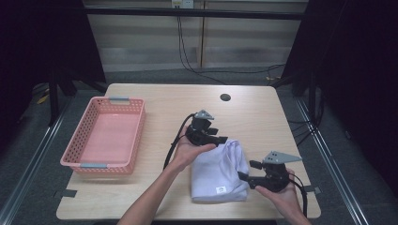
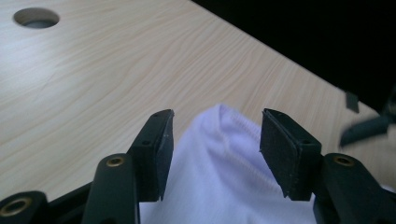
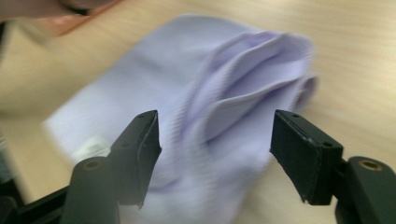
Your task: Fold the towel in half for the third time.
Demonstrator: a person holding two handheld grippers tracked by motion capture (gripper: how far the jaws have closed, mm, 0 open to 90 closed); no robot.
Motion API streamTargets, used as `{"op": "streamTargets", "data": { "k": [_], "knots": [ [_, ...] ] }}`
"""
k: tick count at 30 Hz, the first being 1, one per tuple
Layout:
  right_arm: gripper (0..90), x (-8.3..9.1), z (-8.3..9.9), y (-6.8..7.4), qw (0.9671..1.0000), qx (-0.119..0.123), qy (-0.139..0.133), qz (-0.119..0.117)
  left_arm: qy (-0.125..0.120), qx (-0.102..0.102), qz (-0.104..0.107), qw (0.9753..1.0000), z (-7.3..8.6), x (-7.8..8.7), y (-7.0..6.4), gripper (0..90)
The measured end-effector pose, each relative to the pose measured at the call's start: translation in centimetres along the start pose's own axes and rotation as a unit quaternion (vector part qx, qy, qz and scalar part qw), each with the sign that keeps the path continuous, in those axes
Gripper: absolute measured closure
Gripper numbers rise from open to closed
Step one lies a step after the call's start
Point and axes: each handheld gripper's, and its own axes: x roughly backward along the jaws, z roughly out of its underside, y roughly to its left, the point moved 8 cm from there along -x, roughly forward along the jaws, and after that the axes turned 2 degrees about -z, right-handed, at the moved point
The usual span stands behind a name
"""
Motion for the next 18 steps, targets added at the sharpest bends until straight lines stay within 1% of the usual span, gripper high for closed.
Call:
{"op": "streamTargets", "data": {
  "k": [2,3,4,6,7,8,9,10,11,12,13,14,15,16,17,18],
  "knots": [
    [27.6,-0.9,-1.0,-1.3,0.9998,0.003,-0.004,0.017,0.009,0.000,-0.005,0.9999,1.1,0.7,0.3,46.2],
    [25.6,-1.4,-1.6,-1.9,0.9998,-0.003,-0.002,0.019,0.016,0.001,-0.004,0.9999,1.8,1.0,0.2,46.8],
    [25.7,-2.0,-2.3,-2.2,0.9999,-0.003,-0.005,0.016,0.022,-0.005,-0.006,0.9997,2.4,1.3,0.1,47.5],
    [23.9,-3.1,-3.7,-2.8,0.9998,-0.004,-0.007,0.020,0.033,-0.011,-0.007,0.9994,3.6,2.2,-0.2,48.6],
    [23.5,-3.8,-4.4,-3.0,0.9998,-0.003,-0.005,0.018,0.037,-0.013,-0.007,0.9992,4.2,2.6,-0.5,48.6],
    [23.3,-4.6,-4.9,-3.2,0.9998,0.000,0.001,0.022,0.044,-0.017,-0.004,0.9989,4.8,3.0,-0.9,48.6],
    [23.0,-5.3,-5.5,-3.4,0.9995,0.007,0.005,0.029,0.046,-0.025,-0.002,0.9986,5.4,3.5,-1.3,48.6],
    [22.9,-6.0,-5.9,-3.5,0.9996,0.009,0.009,0.024,0.050,-0.029,0.002,0.9983,6.0,3.9,-1.9,48.6],
    [23.0,-6.6,-6.3,-3.6,0.9997,0.009,0.015,0.019,0.053,-0.032,0.011,0.9981,6.5,4.4,-2.4,48.4],
    [23.1,-7.3,-6.5,-3.8,0.9995,0.006,0.019,0.024,0.053,-0.034,0.019,0.9978,7.0,4.8,-3.0,48.4],
    [24.6,-7.9,-6.7,-3.9,0.9995,0.007,0.020,0.025,0.050,-0.032,0.027,0.9979,7.5,5.1,-3.6,48.3],
    [25.1,-8.5,-6.7,-4.0,0.9994,0.008,0.027,0.021,0.053,-0.029,0.044,0.9972,8.1,5.4,-4.3,48.3],
    [25.3,-9.1,-6.5,-4.2,0.9991,0.005,0.033,0.026,0.057,-0.028,0.063,0.9960,8.6,5.5,-5.0,48.4],
    [26.6,-9.5,-6.2,-4.4,0.9987,0.007,0.041,0.029,0.059,-0.029,0.067,0.9956,9.2,5.6,-5.4,48.3],
    [28.6,-9.8,-5.8,-4.4,0.9984,0.008,0.048,0.028,0.067,-0.035,0.060,0.9953,9.9,5.7,-5.6,48.1],
    [30.4,-9.9,-5.3,-4.6,0.9979,0.009,0.055,0.033,0.073,-0.037,0.061,0.9948,10.5,5.8,-5.8,47.4]
  ]
}}
